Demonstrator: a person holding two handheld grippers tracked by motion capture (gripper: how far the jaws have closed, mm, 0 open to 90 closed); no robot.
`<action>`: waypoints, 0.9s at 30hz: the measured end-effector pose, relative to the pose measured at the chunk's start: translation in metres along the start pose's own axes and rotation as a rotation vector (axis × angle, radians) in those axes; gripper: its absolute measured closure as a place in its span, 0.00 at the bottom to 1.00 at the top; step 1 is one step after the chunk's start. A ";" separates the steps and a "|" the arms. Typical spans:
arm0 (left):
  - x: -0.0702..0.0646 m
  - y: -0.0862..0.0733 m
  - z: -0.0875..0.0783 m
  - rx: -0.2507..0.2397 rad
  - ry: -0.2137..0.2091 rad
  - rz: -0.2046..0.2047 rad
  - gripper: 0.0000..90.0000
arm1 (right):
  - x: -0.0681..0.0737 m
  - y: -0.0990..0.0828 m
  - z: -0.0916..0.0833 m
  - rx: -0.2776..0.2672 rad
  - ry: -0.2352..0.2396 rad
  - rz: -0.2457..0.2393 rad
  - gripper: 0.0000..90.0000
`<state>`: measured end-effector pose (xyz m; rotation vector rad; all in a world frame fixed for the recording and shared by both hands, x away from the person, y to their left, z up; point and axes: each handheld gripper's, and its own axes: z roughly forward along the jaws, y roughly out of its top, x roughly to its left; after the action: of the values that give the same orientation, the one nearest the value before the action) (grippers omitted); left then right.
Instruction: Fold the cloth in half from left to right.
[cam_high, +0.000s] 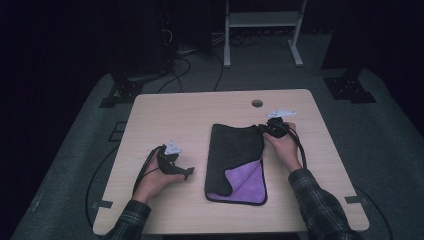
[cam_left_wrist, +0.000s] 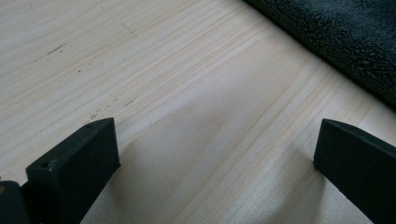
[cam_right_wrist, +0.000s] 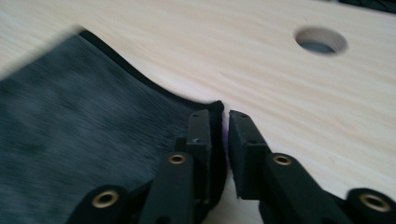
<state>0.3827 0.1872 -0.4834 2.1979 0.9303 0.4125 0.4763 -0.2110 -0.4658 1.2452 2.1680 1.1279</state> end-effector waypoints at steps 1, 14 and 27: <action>0.000 0.000 0.000 0.000 0.000 0.000 0.00 | -0.002 -0.002 0.002 0.013 -0.028 -0.007 0.82; 0.000 0.000 0.000 0.000 0.000 0.000 0.00 | 0.003 -0.003 -0.026 -0.037 0.043 0.000 0.73; 0.000 0.000 0.000 0.001 0.000 0.000 0.00 | 0.070 -0.019 -0.056 -0.030 0.234 -0.108 0.55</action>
<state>0.3827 0.1872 -0.4833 2.1986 0.9304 0.4123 0.3921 -0.1817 -0.4435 1.0130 2.3458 1.3114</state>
